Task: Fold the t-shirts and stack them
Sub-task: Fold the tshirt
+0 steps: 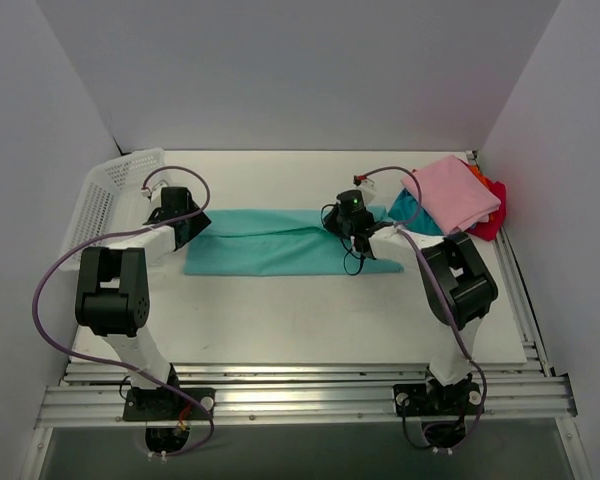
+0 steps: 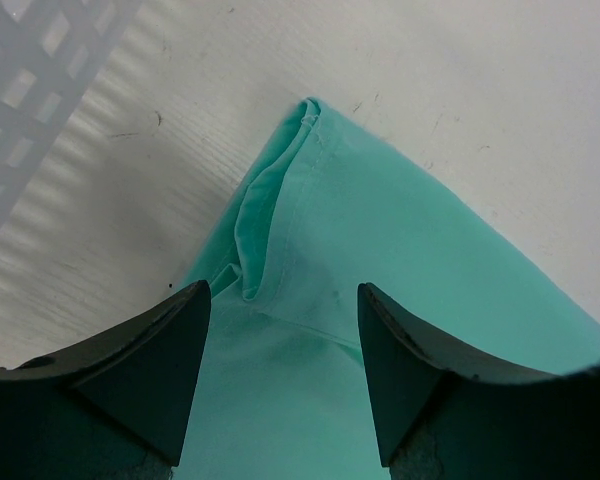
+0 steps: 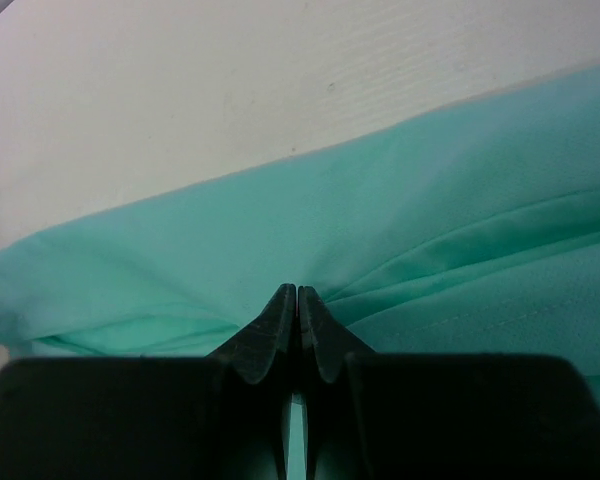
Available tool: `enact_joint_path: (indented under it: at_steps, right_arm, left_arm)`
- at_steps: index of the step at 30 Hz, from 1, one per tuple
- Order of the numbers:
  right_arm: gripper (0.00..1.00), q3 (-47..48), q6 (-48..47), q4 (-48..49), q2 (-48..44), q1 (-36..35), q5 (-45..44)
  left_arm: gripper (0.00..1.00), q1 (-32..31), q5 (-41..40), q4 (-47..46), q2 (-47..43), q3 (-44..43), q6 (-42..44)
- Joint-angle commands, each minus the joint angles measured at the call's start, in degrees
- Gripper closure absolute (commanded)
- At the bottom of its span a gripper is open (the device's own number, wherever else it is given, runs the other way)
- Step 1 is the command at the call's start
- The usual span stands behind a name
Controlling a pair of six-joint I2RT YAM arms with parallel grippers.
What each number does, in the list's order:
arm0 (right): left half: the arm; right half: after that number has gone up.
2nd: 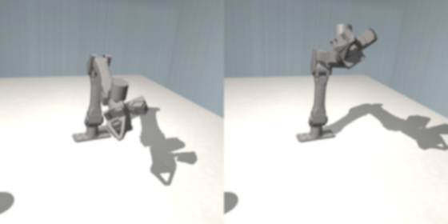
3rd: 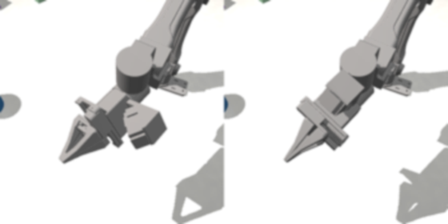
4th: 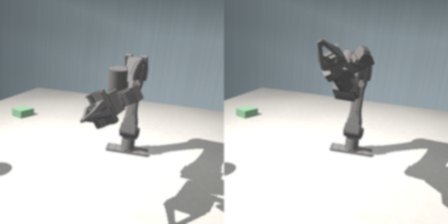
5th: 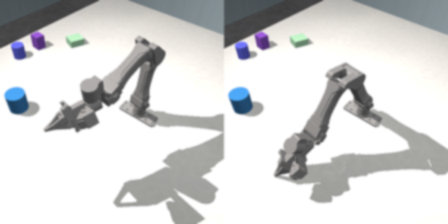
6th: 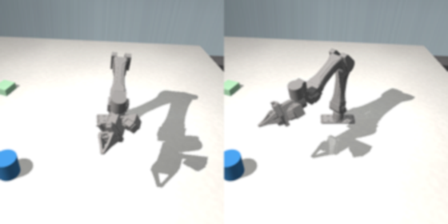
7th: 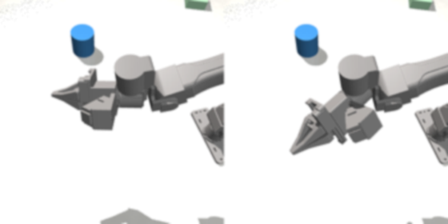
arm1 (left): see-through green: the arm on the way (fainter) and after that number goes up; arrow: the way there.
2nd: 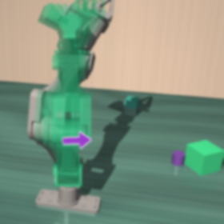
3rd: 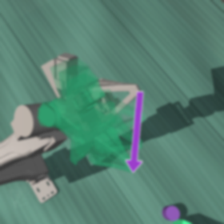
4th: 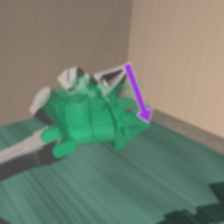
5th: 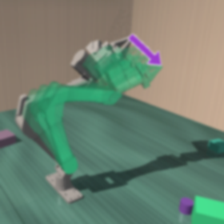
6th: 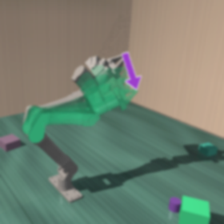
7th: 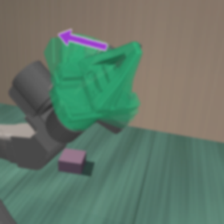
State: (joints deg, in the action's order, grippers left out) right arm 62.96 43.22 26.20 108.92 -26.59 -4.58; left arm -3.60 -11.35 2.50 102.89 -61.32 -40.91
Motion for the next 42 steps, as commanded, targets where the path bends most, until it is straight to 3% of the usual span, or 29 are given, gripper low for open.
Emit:
enact_joint_path:
  at_steps: [1, 3, 4, 6, 7, 8, 18, 24, 33, 42]
  right_arm:
    - [1.00, -2.2, 0.6, -3.9, -5.8, -3.9, -5.3]
    - [1.00, -3.0, 1.1, -6.6, -7.2, -7.1, -8.6]
    - [0.93, -4.1, 1.5, -8.8, -7.8, -8.1, -9.8]
    - [0.59, -5.2, 2.6, -11.1, -8.2, -10.6, -13.1]
    - [0.11, -6.0, 3.8, -12.7, -8.7, -11.3, -14.0]
    - [0.00, -7.9, 4.3, -13.4, -9.1, -11.8, -15.0]
    - [0.00, -12.2, 3.5, -17.1, -15.1, -12.2, -25.1]
    - [0.03, -9.4, 0.3, -16.2, -15.2, -4.5, -20.5]
    - [0.23, -10.6, -1.1, -11.3, -13.9, 4.9, -14.4]
    - [0.44, -11.0, -0.8, -8.3, -11.2, 5.8, -10.5]
  left_arm:
    - [0.31, 3.3, -2.9, -1.5, -0.1, 0.3, -0.9]
    - [0.30, 4.1, -2.7, -1.5, -0.1, 0.4, -0.9]
    - [0.31, 5.1, -2.4, -1.5, -0.1, 0.5, -0.9]
    - [0.31, 5.4, -2.2, -1.5, -0.2, 0.7, -0.9]
    - [0.31, 5.4, -2.1, -1.5, -0.2, 0.8, -1.0]
    - [0.31, 5.4, -1.8, -1.5, -0.3, 0.9, -1.0]
    - [0.31, 5.6, -1.6, -3.9, -0.5, 1.2, -1.1]
    - [0.31, 5.6, -1.8, -4.3, -0.7, 1.6, -1.1]
    - [0.32, 5.5, -2.1, -4.9, -0.8, 1.8, -1.1]
    - [0.33, 5.4, -2.3, -4.9, -0.7, 1.6, -1.2]
